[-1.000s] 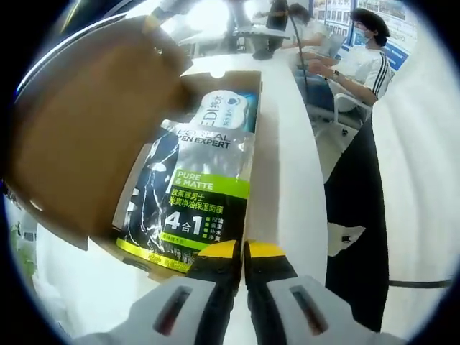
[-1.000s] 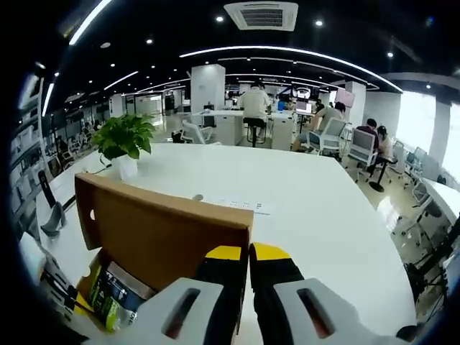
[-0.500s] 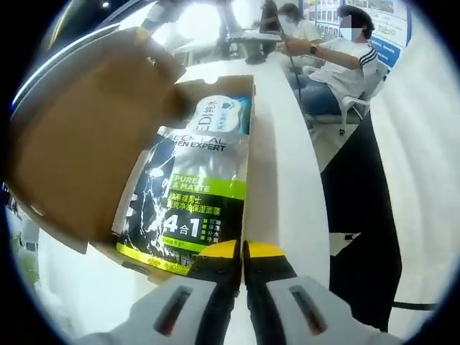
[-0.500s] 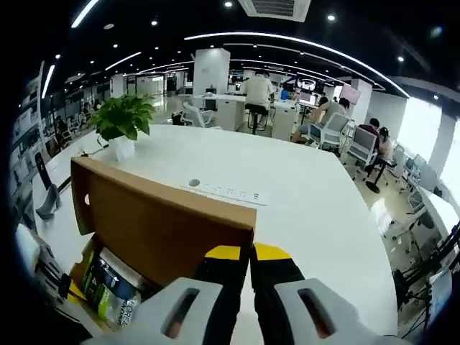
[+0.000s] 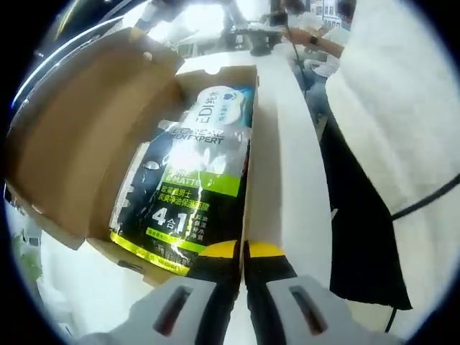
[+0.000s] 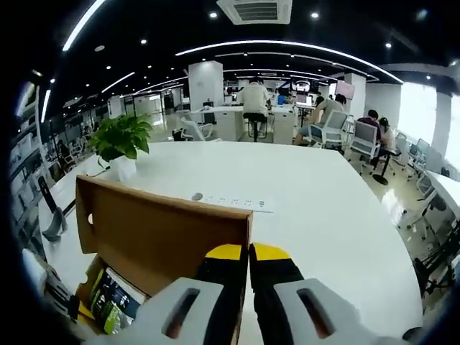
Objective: Operate the shoe box by opening the lid, removing the specified soft item, and placing it in the target area until the item is outside and the box remains undamaged.
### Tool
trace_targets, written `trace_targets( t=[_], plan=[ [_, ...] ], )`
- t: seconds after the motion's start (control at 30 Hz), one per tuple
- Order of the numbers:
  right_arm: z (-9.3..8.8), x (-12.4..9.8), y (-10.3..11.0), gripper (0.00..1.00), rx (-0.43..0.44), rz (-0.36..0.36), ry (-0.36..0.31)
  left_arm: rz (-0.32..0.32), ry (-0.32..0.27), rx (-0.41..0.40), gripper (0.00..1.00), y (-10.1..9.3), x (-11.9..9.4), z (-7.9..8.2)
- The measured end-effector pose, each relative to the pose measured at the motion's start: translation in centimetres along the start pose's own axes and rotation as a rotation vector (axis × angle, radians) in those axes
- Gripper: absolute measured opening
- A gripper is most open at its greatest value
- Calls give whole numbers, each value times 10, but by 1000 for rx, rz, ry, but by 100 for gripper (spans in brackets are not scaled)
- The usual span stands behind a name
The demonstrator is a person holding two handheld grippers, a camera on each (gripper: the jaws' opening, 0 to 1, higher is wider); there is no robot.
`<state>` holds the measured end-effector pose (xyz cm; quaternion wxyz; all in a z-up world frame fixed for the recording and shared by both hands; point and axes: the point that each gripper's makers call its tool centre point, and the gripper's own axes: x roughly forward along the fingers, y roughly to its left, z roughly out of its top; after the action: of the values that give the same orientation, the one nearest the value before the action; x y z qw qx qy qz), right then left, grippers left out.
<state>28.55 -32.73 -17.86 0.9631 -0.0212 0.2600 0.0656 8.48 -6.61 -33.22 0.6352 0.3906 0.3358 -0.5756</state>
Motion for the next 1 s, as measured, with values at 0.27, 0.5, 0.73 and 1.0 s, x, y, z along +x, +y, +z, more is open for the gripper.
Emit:
trace_targets(
  t=[0.27, 0.5, 0.73, 1.0],
  plan=[
    [1, 13, 9, 0, 48, 9, 22, -13, 13, -26, 2, -9, -4, 1],
    [-2, 23, 7, 0, 28, 30, 86, -15, 17, 22, 1, -9, -4, 0],
    [-6, 36, 5, 0, 24, 56, 201, -29, 13, -25, 1, -9, -4, -1],
    [-14, 53, 2, 0, -33, 43, 266, -59, 1, -4, 1, -7, -4, -2]
  ],
)
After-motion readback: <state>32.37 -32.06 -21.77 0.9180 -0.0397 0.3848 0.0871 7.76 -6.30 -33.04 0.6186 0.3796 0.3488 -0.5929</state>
